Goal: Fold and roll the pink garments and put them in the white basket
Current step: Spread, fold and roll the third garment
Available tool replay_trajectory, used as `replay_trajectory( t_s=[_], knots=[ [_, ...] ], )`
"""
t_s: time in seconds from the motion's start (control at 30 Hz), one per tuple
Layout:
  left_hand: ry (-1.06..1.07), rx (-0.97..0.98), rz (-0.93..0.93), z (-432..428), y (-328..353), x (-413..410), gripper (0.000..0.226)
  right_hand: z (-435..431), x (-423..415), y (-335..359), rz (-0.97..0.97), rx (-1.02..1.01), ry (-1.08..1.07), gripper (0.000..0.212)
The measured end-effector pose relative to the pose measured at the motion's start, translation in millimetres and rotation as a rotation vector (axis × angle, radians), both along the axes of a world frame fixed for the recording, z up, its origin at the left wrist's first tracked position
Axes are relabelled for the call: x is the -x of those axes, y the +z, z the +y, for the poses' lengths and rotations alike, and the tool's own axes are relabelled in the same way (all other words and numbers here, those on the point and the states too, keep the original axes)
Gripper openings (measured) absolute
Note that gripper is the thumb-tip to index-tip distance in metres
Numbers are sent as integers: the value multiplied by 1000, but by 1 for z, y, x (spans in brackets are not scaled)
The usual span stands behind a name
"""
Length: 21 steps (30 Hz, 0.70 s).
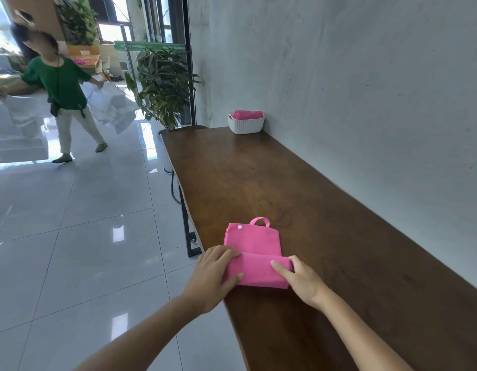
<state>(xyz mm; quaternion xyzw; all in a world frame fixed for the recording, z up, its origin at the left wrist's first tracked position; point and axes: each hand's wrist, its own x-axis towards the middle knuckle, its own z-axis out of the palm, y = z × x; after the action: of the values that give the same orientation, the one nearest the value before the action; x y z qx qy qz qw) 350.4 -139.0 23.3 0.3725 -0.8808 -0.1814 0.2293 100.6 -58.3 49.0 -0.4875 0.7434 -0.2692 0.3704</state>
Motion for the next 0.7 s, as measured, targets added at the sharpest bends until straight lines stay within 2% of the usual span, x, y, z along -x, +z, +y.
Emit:
replay_trajectory(
  t_s=[0.13, 0.23, 0.33, 0.43, 0.53, 0.7],
  knots=[
    [-12, 35, -154, -8, -5, 0, 80, -15, 5, -1, 67, -85, -12, 68],
    [-1, 119, -208, -17, -3, 5, 76, -18, 5, -5, 153, -52, -22, 72],
    [-27, 111, -223, -20, 3, 8, 66, -10, 1, -6, 194, 118, -26, 64],
    [-45, -6, -255, -24, 10, 9, 65, 0, 1, -6, 212, 259, 40, 69],
    [-84, -192, -297, -29, 27, 7, 66, 11, 2, -14, 240, 303, 81, 73],
    [-171, -553, -245, -38, 36, 1, 63, 27, -2, -28, 69, 373, 68, 67]
  ],
)
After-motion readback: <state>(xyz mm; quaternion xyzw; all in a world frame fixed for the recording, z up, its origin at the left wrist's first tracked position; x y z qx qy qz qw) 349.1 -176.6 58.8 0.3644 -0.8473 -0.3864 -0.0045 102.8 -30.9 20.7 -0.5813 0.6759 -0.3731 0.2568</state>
